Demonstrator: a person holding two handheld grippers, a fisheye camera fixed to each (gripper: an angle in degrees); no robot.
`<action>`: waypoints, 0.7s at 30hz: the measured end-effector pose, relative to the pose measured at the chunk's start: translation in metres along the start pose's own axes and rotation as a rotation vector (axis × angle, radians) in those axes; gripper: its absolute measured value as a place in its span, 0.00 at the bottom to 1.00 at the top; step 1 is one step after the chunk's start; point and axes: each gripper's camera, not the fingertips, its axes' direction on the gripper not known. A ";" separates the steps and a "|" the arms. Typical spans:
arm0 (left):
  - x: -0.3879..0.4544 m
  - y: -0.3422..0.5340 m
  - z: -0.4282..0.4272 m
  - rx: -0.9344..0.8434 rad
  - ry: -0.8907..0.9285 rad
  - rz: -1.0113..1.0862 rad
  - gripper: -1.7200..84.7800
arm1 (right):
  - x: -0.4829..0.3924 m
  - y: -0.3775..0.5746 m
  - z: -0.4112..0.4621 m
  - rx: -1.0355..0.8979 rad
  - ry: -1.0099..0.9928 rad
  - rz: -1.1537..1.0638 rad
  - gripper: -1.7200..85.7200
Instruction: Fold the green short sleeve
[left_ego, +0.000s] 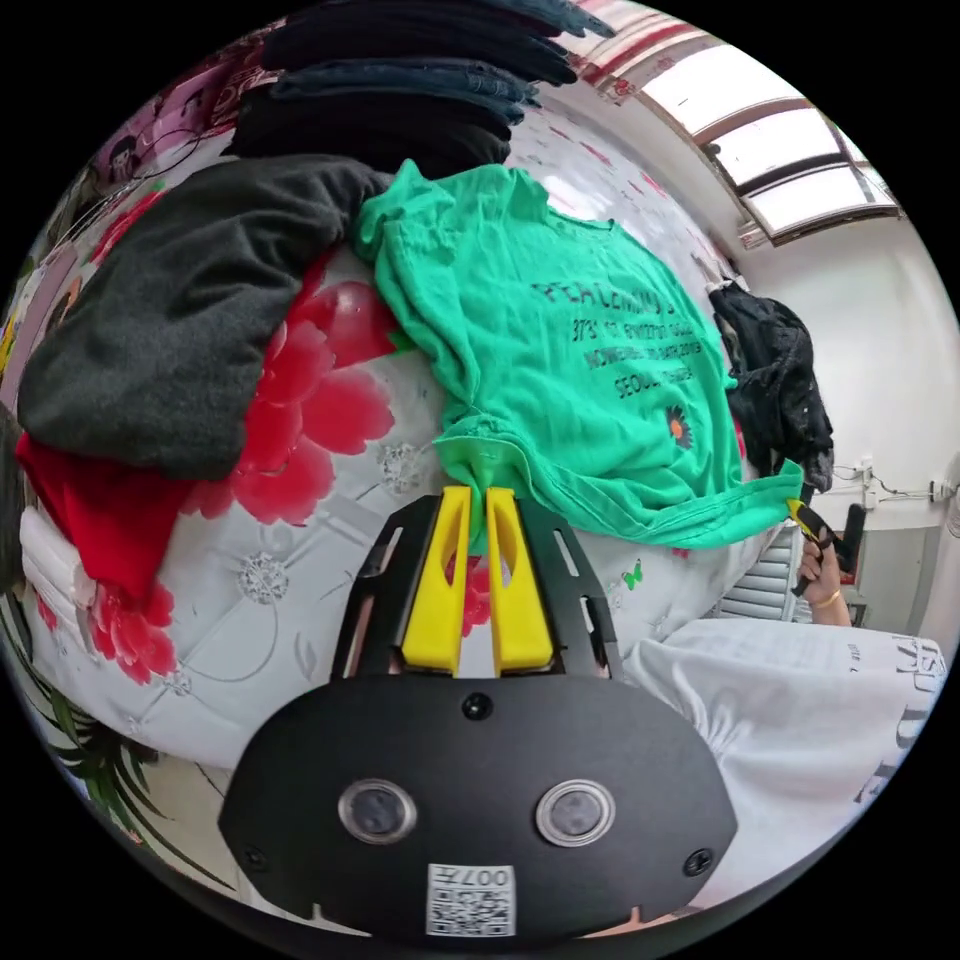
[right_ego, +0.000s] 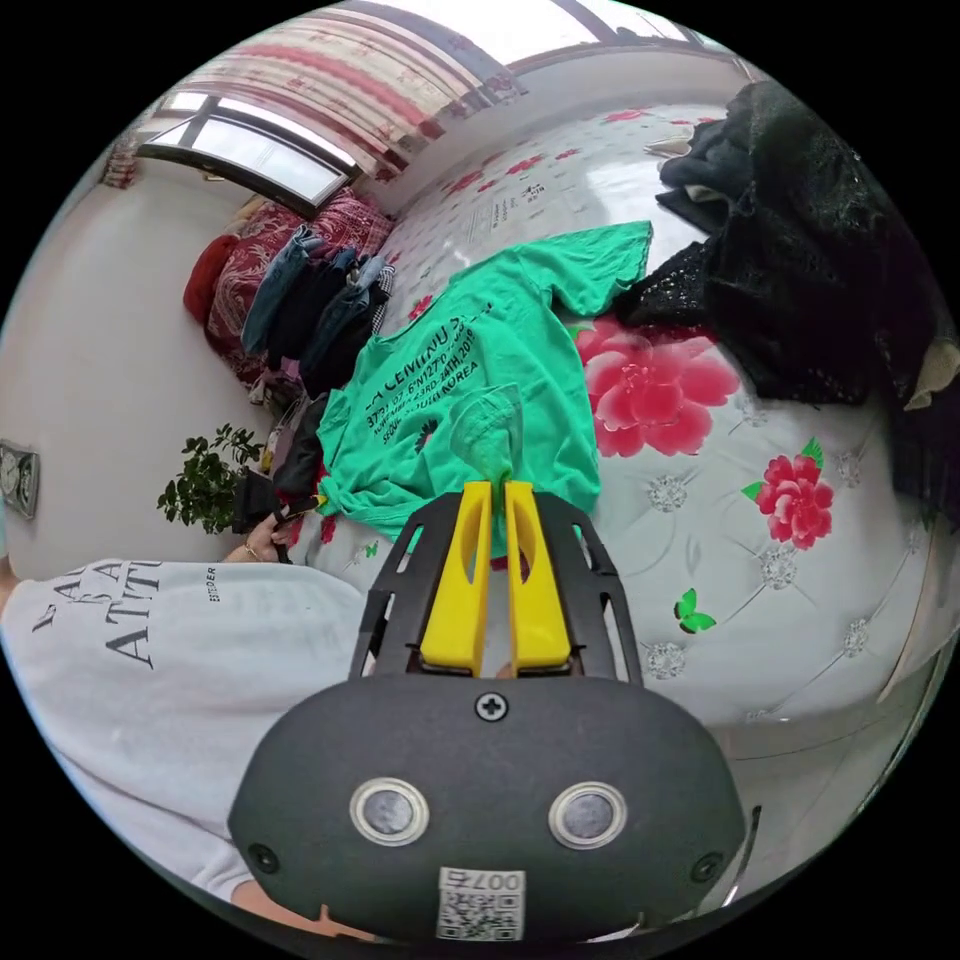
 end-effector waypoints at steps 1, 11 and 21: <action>0.000 -0.001 -0.006 0.014 0.015 0.004 0.03 | 0.002 -0.012 -0.004 0.023 -0.025 -0.001 0.02; 0.033 -0.080 -0.219 0.456 0.204 0.247 0.01 | -0.073 -0.172 -0.113 0.374 -0.118 -0.260 0.02; 0.097 -0.003 -0.385 1.009 0.126 0.451 0.01 | -0.173 -0.110 -0.253 0.781 -0.148 -0.669 0.02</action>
